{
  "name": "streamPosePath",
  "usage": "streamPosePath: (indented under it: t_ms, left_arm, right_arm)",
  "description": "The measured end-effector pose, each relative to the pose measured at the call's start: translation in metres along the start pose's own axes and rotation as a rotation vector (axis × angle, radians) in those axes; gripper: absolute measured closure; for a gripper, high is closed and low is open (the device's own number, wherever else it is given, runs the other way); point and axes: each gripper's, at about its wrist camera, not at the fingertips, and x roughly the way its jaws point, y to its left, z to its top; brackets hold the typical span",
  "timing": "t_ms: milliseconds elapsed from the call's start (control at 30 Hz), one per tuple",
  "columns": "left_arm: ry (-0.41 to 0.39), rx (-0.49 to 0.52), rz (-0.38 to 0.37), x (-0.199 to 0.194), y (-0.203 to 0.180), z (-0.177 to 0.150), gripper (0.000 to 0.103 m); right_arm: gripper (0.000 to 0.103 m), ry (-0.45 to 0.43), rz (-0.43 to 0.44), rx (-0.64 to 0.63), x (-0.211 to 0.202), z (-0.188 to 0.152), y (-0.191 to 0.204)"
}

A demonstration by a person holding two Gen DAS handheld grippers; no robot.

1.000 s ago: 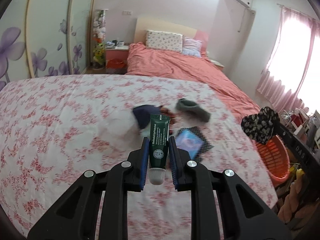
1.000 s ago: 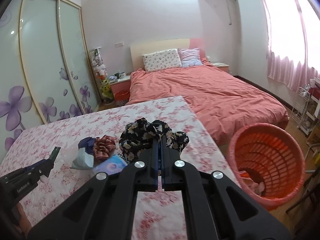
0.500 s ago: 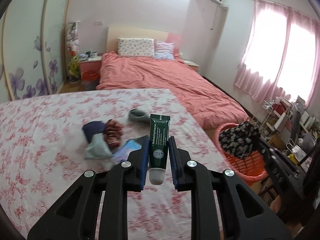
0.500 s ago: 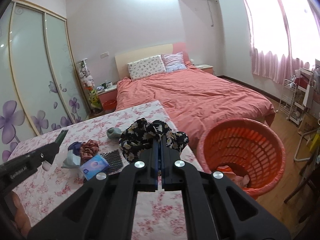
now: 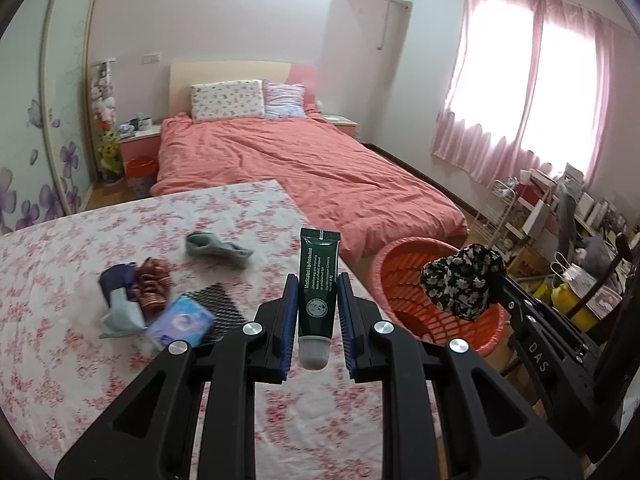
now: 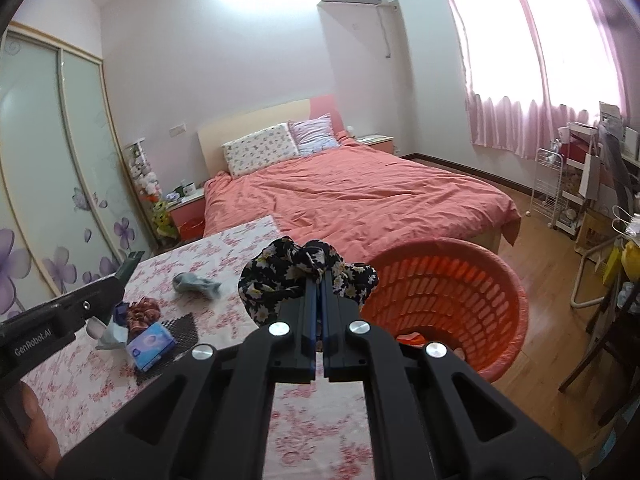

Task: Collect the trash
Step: 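Carry tube and floral cloth over the orange basket and open both grippers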

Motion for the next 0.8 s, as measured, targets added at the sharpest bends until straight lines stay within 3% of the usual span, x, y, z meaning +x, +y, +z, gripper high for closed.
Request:
streamPosePath:
  t_ms: [567,800]
  left_arm:
    - [0.061,0.062,-0.188,0.056,-0.078,0.002,0.083]
    - [0.095,0.075,-0.231,0.08,-0.103,0.001,0.083]
  right_arm:
    - [0.1,-0.021,-0.082,0.105,0.015,0.006,-0.083]
    - [0.1,-0.019,-0.103,0.136,0.028,0.008,-0.109]
